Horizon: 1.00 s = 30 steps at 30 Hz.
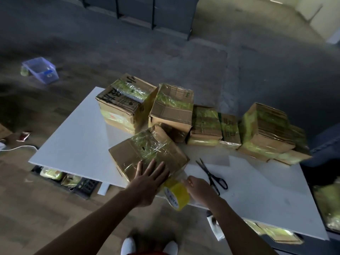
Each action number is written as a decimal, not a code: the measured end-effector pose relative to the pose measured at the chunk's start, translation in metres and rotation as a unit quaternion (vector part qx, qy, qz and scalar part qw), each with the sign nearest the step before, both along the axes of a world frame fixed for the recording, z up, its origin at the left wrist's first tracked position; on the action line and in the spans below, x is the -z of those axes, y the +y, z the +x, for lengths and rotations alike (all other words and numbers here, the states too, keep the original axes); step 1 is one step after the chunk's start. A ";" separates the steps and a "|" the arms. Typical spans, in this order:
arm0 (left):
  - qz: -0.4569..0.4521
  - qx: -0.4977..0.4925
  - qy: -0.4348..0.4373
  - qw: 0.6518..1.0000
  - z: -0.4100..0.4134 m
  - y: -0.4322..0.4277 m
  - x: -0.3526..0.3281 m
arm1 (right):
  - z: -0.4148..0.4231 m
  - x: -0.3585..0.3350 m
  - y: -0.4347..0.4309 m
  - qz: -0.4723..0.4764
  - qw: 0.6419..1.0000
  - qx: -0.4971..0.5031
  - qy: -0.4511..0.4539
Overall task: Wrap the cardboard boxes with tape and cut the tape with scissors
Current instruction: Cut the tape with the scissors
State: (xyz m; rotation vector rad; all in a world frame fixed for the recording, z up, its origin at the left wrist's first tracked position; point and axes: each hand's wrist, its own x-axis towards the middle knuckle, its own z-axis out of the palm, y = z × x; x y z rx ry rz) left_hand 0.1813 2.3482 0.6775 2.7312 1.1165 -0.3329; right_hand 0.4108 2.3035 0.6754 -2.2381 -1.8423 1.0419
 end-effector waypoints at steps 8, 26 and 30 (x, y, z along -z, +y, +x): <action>0.011 0.061 -0.012 0.998 -0.015 0.014 0.006 | 0.006 -0.002 -0.005 0.007 0.993 0.106 -0.051; 0.031 -0.094 0.001 0.995 -0.001 -0.005 -0.010 | 0.074 0.022 -0.016 -0.036 0.981 0.086 -0.169; 0.026 -0.098 -0.014 0.995 -0.010 -0.006 -0.006 | 0.078 0.026 -0.019 0.009 0.975 0.073 -0.209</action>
